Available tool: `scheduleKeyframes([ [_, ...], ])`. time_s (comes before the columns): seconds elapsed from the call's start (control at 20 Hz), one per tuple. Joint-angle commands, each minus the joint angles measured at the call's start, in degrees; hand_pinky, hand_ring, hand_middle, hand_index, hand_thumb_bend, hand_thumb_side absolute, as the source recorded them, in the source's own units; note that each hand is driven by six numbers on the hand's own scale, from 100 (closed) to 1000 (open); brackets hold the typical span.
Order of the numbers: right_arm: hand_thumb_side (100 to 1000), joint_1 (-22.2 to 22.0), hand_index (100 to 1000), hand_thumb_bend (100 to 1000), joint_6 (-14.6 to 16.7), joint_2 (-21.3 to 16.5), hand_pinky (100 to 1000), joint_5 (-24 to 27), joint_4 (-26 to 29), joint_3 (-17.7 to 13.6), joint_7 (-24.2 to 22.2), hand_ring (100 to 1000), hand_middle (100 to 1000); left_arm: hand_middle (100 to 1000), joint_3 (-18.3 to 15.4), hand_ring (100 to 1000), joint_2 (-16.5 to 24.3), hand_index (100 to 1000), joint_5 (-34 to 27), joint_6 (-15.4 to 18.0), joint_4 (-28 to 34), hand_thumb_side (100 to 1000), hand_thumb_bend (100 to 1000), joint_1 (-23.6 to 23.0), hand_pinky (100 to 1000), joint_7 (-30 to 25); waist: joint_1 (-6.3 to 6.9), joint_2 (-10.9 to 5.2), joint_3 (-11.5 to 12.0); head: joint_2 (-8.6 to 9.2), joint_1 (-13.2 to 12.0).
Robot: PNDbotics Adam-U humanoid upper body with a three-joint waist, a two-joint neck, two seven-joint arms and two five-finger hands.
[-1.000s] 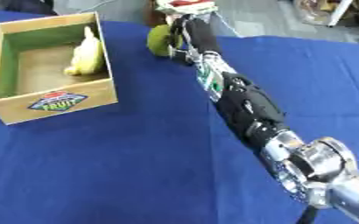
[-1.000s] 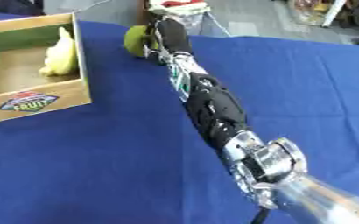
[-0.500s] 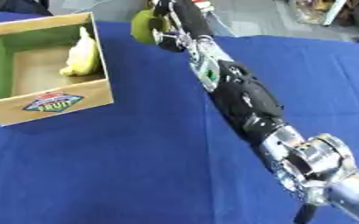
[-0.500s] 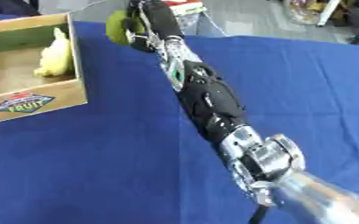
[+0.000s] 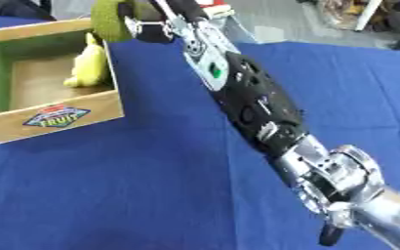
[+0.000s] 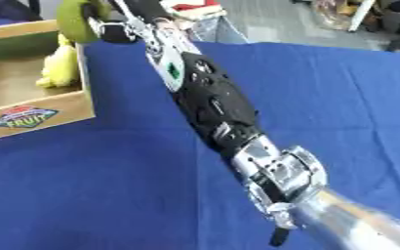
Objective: Pick up objects on the table and place them in the box.
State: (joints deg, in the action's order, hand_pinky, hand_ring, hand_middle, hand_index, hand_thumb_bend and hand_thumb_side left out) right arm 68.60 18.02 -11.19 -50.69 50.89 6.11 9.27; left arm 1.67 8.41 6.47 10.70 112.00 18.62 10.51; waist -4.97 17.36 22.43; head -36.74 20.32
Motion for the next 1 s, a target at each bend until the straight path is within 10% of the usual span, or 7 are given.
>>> scheduleKeyframes([
  [0.05, 100, 1.8, 285, 100, 1.6, 1.2, 738, -0.2, 1.9, 0.9, -3.2, 679, 513, 554, 0.1, 574, 0.1, 750, -0.2, 0.2, 0.8, 337, 476, 0.7, 481, -0.2, 0.46, -1.47, 0.3, 0.16, 0.5],
  [0.4, 100, 0.8, 301, 100, 3.8, 4.5, 743, -4.2, 1.0, 1.6, -6.7, 690, 525, 554, 0.2, 574, -0.1, 750, -0.5, 0.4, 0.9, 336, 477, 0.8, 481, -0.2, 0.33, -1.54, 0.9, 0.16, 1.0],
  [0.75, 100, 0.2, 808, 100, 5.0, 5.3, 787, -8.4, -0.5, 2.2, -8.8, 761, 653, 553, 0.2, 573, -0.1, 750, -0.6, 0.4, 0.9, 334, 476, 0.8, 480, -0.1, 0.15, -1.50, 0.9, 0.27, 0.9],
  [1.0, 243, 0.3, 894, 100, 4.5, 5.1, 795, -7.2, 0.0, 1.6, -10.6, 770, 678, 554, 0.2, 574, -0.1, 750, -0.5, 0.4, 0.8, 334, 475, 0.7, 479, -0.1, 0.19, -1.42, 0.6, 0.35, 0.4],
])
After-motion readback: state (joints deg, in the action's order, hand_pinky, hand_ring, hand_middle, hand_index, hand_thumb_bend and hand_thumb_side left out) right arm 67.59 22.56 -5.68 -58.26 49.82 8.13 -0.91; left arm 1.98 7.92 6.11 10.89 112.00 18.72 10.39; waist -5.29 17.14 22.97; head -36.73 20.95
